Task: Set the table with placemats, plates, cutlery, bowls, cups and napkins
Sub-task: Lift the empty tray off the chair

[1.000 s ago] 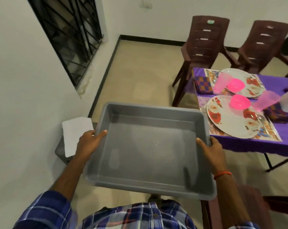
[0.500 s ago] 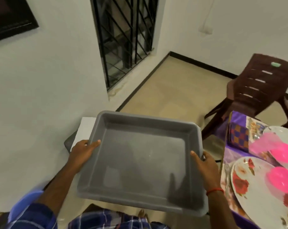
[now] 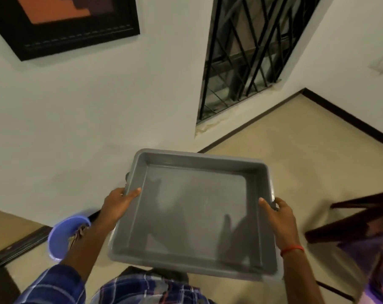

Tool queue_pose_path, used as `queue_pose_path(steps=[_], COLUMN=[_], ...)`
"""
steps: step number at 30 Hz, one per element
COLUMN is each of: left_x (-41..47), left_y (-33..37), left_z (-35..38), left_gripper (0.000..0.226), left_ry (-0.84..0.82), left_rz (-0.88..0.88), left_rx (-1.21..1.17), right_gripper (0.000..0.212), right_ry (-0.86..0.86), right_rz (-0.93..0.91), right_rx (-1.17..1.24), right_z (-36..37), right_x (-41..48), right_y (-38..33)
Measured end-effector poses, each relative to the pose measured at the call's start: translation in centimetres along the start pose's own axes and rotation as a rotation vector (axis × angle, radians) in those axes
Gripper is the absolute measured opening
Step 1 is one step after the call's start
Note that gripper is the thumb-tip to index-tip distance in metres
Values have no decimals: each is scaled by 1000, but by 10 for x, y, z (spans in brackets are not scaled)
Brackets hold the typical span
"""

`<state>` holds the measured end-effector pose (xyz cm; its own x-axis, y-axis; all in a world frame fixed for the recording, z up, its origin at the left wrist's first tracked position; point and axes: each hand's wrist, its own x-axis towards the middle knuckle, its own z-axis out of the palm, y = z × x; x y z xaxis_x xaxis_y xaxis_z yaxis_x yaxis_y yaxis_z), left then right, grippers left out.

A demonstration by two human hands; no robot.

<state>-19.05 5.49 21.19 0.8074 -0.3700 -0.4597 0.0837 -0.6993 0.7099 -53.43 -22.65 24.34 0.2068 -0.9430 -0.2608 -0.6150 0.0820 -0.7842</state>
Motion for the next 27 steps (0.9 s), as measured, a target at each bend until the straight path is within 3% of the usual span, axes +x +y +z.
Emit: queue_pose_path(steps=[2,6,9,12,14,18,22,27], left_x=[10,32,48,55,61,69,76,92], left_y=[-1,-7,-14,-15,-19,-37,-56,-68], left_z=[1,-3,-10,-12,-12,-13,-8,1], left_gripper=[53,64,87,52,43,46,65,44], left_ry=[20,-17,-19,-8,-15,5,26,69], left_rz=[-27,-92,-170,-184,-205,-269,-328,-433], left_rx=[11,71,28,-8,-37,-63,-130,-179], right_gripper=[69,69,71,70,70,69,67,60], right_ry=[-34,-115,-165,-205,-234,-287,-347,-432], right_rz=[1,-20,-23,-40,-57,-51,-41,-51], right_rx=[-16,-89,-135,-179,-203,-220,-276,-337], right_z=[15,43,62,84,100,127,150,188], right_x=[16,48,73,93,103,118,133,159], right_y=[-10,-27,-40,-56,-66,-76,-82,-91])
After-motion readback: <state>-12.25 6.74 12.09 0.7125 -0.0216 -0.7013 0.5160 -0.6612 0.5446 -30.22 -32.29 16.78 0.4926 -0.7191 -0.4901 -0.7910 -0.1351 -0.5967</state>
